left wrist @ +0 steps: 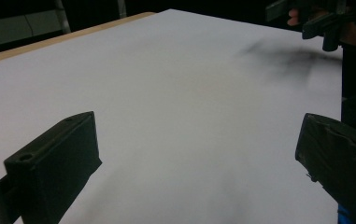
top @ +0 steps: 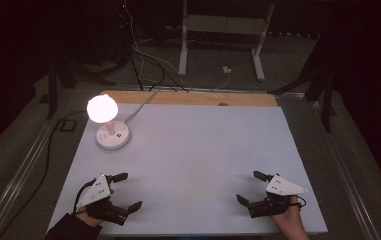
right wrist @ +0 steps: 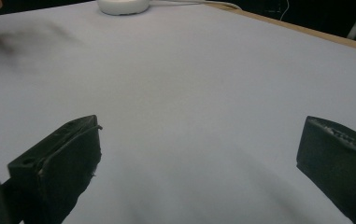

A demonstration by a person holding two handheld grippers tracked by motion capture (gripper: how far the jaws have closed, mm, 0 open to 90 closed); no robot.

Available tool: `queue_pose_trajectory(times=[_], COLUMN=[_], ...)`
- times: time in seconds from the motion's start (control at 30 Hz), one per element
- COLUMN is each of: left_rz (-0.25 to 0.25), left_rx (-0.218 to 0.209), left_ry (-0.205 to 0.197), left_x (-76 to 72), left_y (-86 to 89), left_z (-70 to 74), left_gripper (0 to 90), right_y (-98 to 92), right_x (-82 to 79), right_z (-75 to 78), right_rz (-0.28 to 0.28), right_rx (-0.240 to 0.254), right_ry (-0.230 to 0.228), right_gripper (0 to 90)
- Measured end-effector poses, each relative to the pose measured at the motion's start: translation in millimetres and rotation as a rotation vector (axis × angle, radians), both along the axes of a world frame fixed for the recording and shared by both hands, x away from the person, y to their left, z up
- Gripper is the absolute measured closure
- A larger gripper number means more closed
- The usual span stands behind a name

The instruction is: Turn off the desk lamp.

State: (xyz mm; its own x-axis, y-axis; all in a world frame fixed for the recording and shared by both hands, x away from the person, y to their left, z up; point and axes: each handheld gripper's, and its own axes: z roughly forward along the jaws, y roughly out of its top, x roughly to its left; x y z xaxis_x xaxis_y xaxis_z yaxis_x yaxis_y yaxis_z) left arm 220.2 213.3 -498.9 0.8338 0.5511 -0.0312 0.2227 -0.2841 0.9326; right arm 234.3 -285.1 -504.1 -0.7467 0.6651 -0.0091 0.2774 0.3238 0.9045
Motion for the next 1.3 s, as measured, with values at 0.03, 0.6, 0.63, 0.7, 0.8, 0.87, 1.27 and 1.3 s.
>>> queue_pose_trajectory(times=[0.03,0.6,0.63,0.7,0.8,0.87,1.27,1.3], left_rz=[-0.001,-0.027,-0.026,-0.026,-0.041,-0.056,-0.067,-0.057], left_rx=[0.001,0.033,0.029,0.033,0.035,0.039,0.028,0.029], left_ry=[0.001,0.015,0.017,0.018,0.021,0.021,0.004,0.002], left_x=[0.2,-0.2,-0.2,-0.3,-1.1,-2.1,1.7,2.6], left_y=[-0.1,-3.5,-3.4,-3.6,-6.0,-8.6,-14.7,-14.5], left_z=[-0.1,-0.9,-0.9,-1.3,0.3,1.9,17.5,19.1], left_gripper=[0.4,0.4,0.4,0.4,0.4,0.4,0.4,0.4], right_y=[0.5,6.8,7.3,7.5,9.1,9.0,9.2,9.5], right_x=[0.0,-0.7,-1.1,-1.3,-4.3,-4.8,-5.2,-5.1], right_z=[-0.1,0.5,1.5,2.1,5.1,5.7,8.1,8.2], right_rz=[0.004,0.039,0.038,0.037,0.04,0.039,0.031,0.032], right_rx=[-0.002,-0.029,-0.024,-0.017,0.005,0.016,0.048,0.045], right_ry=[0.0,-0.007,-0.014,-0.013,-0.026,-0.026,-0.019,-0.022], right_gripper=[0.0,0.0,0.0,0.0,0.0,0.0,0.0,0.0])
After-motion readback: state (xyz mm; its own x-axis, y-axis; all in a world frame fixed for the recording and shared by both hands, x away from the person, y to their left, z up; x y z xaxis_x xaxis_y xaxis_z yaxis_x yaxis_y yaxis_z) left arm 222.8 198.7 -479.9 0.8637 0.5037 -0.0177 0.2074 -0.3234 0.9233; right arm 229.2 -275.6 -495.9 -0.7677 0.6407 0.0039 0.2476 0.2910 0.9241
